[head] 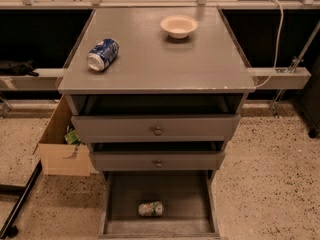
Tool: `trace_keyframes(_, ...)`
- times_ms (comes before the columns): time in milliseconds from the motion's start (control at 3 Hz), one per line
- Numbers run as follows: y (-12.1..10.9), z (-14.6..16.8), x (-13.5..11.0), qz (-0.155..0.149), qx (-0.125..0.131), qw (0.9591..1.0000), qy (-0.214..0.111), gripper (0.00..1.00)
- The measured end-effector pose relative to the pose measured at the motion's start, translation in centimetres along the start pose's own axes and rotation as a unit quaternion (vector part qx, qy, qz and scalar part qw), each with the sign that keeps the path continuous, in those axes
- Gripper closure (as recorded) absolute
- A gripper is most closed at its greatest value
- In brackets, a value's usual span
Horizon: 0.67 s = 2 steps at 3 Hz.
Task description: Pick 7up can from bottom drawer and place on counter
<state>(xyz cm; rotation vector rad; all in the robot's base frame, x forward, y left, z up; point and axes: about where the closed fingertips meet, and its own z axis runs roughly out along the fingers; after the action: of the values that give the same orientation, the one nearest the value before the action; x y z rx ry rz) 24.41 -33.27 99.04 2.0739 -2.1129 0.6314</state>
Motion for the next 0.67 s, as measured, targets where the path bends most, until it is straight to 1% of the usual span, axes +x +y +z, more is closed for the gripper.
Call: trace_keyframes(667,0.00,0.00,0.00,0.000,0.000,1.0000,0.000,0.00)
